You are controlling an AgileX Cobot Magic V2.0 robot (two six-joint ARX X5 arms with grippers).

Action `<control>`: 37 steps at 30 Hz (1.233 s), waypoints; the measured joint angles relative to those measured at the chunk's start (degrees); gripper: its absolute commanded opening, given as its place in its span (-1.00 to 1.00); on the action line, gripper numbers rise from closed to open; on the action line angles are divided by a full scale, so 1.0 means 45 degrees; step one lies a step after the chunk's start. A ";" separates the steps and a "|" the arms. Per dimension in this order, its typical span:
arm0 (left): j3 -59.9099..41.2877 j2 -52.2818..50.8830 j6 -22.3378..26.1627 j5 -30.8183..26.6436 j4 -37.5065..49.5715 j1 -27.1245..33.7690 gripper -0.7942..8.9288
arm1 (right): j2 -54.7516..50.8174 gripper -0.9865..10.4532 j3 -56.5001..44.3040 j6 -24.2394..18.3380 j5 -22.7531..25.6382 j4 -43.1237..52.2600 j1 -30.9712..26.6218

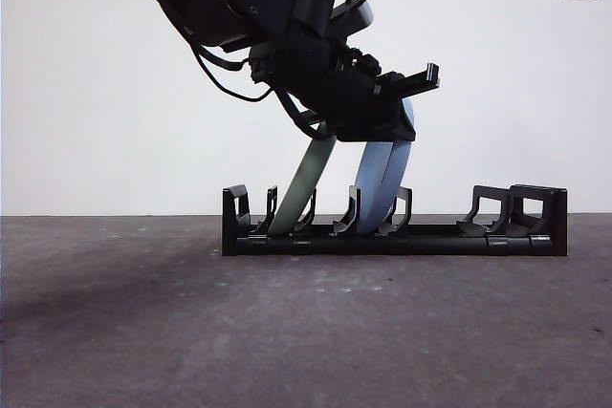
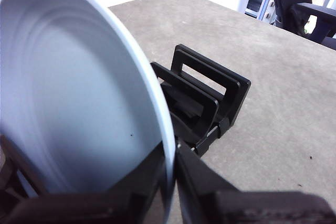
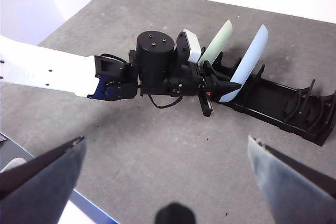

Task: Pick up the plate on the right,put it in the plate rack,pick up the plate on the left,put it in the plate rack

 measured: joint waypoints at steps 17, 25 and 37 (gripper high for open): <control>0.0005 0.0000 0.0131 -0.0044 -0.0155 -0.0248 -0.35 | 0.0000 0.32 0.0000 0.0000 -0.0053 0.0000 0.0000; 0.0000 -0.0476 0.0083 0.0049 -0.0554 -0.0437 -0.35 | 0.0000 0.32 0.0000 0.0000 -0.0053 0.0000 0.0000; 0.0005 -0.4410 0.0141 0.0117 -0.3925 -0.0539 -0.35 | 0.0005 0.32 0.0000 -0.0005 -0.0053 0.0000 0.0000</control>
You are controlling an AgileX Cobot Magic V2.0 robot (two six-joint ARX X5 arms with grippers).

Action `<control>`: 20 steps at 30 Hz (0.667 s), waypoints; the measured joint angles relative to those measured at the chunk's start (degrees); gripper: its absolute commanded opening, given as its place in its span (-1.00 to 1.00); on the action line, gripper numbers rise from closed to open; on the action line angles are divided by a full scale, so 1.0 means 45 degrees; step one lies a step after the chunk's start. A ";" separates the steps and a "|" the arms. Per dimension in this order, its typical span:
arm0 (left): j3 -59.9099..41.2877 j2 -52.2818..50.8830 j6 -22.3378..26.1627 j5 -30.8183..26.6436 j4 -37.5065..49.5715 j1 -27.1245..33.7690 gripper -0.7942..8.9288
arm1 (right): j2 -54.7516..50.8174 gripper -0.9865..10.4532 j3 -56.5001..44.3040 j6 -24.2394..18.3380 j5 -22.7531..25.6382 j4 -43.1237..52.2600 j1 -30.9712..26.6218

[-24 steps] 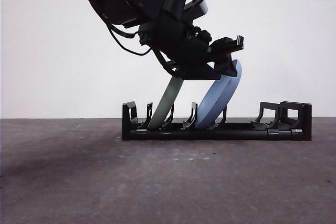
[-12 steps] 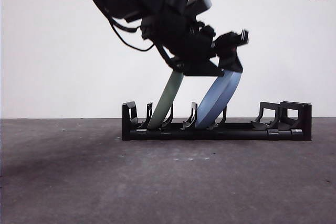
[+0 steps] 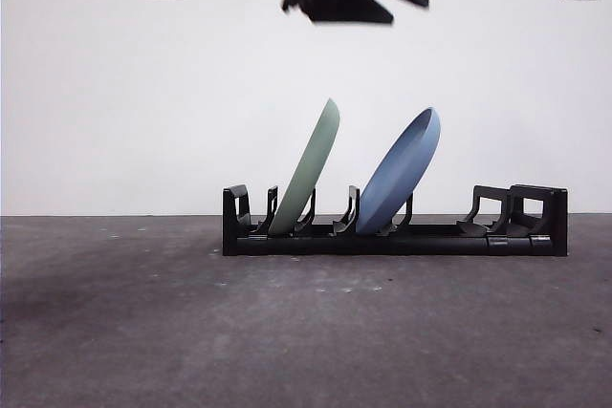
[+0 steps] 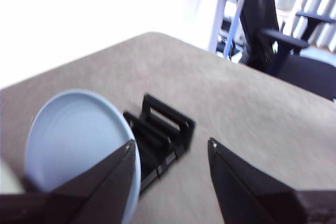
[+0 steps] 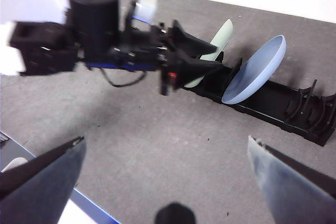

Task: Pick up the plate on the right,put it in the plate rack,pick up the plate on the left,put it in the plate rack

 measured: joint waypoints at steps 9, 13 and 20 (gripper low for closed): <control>0.0000 -0.4639 0.0097 0.0005 -0.6071 0.0000 -0.36 | -0.0010 0.32 -0.0185 0.0000 0.0000 0.0000 0.0000; 0.0000 -0.7368 0.0102 0.0005 -0.9486 0.0000 -0.35 | -0.0131 0.32 -0.1666 -0.0034 -0.0010 0.0000 0.0000; 0.0000 -1.0030 0.0126 0.0005 -1.2881 0.0000 -0.35 | -0.0058 0.32 -0.4075 -0.0136 -0.0131 -0.0005 0.0000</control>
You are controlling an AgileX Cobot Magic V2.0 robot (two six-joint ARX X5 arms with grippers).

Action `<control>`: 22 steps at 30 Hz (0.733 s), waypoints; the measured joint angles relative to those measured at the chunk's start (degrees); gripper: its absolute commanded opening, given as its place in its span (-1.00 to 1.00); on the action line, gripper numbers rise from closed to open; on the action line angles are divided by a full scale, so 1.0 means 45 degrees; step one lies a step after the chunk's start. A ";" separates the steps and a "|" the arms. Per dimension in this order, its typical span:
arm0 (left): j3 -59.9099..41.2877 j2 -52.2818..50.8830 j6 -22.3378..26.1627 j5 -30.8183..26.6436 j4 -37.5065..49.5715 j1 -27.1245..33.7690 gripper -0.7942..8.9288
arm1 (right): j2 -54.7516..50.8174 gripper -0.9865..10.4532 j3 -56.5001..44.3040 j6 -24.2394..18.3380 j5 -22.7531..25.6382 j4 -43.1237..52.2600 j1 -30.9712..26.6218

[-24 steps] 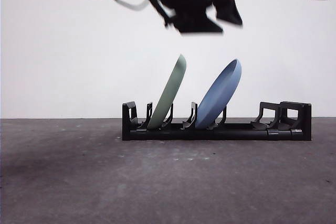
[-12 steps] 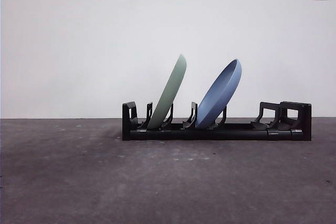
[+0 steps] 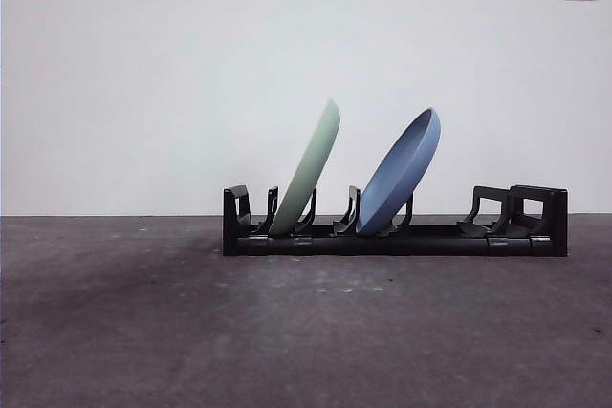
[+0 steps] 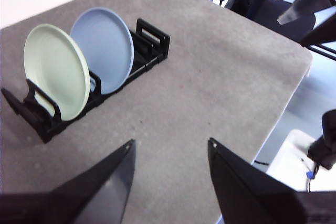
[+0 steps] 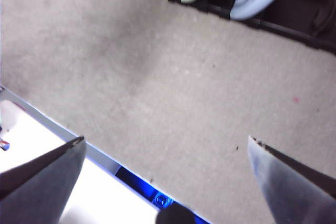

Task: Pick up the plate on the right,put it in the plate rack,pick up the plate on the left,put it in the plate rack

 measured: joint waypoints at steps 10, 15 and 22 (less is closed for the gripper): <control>0.0000 0.0384 0.0063 0.0000 -0.0228 0.0000 -0.39 | -0.0029 -0.58 -0.0427 -0.0078 0.0000 0.0000 0.0000; 0.0000 0.0495 0.0087 0.0000 -0.0228 0.0000 -0.74 | -0.0029 -0.73 -0.0427 -0.0355 0.0000 0.0000 0.0000; 0.0000 0.0495 0.0505 -0.0005 -0.0403 0.0000 -0.85 | -0.0029 -0.85 -0.0427 -0.0680 -0.0005 0.0000 0.0000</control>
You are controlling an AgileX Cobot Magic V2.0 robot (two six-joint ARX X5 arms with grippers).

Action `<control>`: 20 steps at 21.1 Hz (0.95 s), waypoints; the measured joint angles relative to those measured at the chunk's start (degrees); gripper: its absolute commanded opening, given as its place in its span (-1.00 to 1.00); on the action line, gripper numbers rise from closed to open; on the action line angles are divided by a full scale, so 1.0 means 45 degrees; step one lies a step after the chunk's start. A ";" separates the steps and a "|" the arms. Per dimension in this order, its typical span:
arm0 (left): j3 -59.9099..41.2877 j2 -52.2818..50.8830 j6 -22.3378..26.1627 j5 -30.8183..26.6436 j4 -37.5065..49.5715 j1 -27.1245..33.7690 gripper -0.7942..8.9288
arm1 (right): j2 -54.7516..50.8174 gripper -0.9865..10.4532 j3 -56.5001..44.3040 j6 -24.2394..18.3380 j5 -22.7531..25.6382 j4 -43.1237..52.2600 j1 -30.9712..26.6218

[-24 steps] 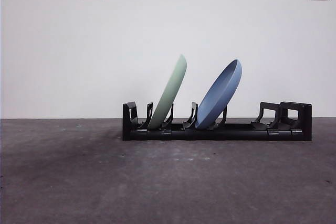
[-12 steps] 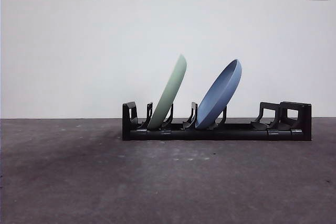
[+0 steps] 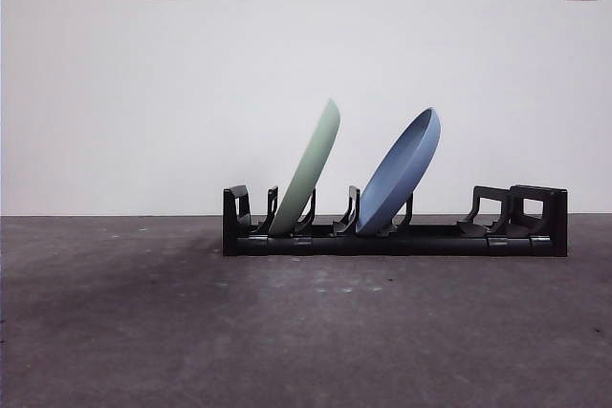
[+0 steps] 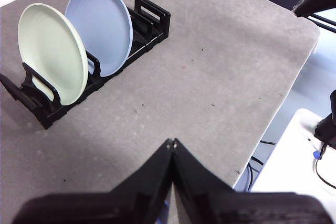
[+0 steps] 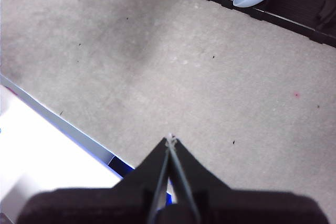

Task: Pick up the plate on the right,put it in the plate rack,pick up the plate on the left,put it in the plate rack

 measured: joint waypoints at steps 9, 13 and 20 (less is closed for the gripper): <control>0.0000 0.0010 0.0034 0.0000 0.0000 0.0000 -0.84 | 0.0243 -0.82 0.0000 0.0209 0.0641 0.0000 0.0000; 0.0000 0.0015 0.0034 0.0000 -0.0005 0.0000 -0.85 | 0.0627 -0.82 0.0000 0.0243 0.1452 0.0000 0.0000; -0.0005 0.0160 0.0860 -0.0291 0.0340 0.0000 -0.84 | 0.1336 -0.82 0.0000 0.0243 0.2288 0.0000 0.0000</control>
